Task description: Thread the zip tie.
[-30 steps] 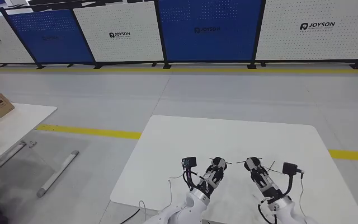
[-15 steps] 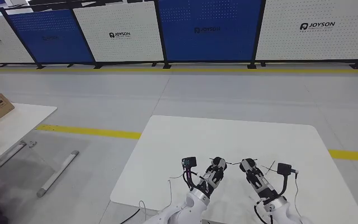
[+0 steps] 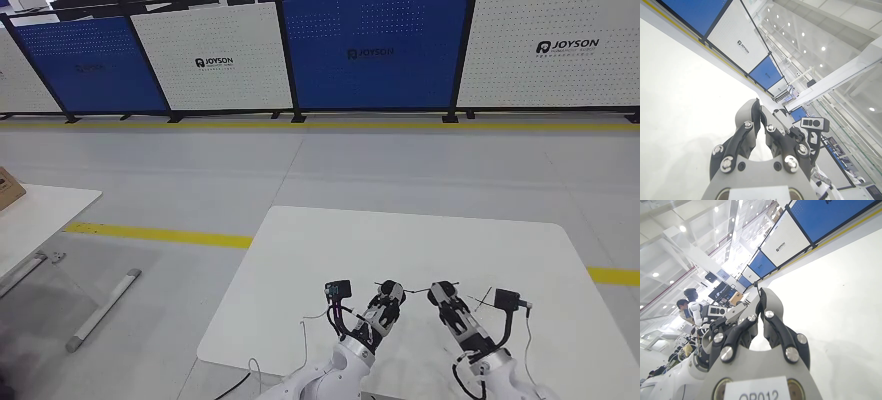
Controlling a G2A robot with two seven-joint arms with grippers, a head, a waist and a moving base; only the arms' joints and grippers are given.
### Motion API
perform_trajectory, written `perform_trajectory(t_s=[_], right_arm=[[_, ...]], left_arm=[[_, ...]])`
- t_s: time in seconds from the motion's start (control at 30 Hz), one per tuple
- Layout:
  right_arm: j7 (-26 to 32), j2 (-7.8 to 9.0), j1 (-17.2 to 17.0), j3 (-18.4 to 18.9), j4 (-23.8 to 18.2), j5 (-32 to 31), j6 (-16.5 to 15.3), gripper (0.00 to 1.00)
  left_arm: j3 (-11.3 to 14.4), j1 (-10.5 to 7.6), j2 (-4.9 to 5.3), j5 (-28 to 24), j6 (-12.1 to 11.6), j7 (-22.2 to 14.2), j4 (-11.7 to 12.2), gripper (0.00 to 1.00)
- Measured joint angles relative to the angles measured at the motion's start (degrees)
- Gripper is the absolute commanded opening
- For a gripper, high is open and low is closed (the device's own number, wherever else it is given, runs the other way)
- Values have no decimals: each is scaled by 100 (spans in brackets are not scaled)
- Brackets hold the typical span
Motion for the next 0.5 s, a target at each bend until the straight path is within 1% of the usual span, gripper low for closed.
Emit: perform_trajectory(t_s=[0.23, 0.5], right_arm=[[8, -38, -41, 43, -32, -44, 58, 0], [-4, -56, -172, 190, -114, -74, 1, 0]], left_arm=[[0, 0, 0, 0, 0, 0, 0, 0], [0, 0, 0, 0, 0, 0, 0, 0]])
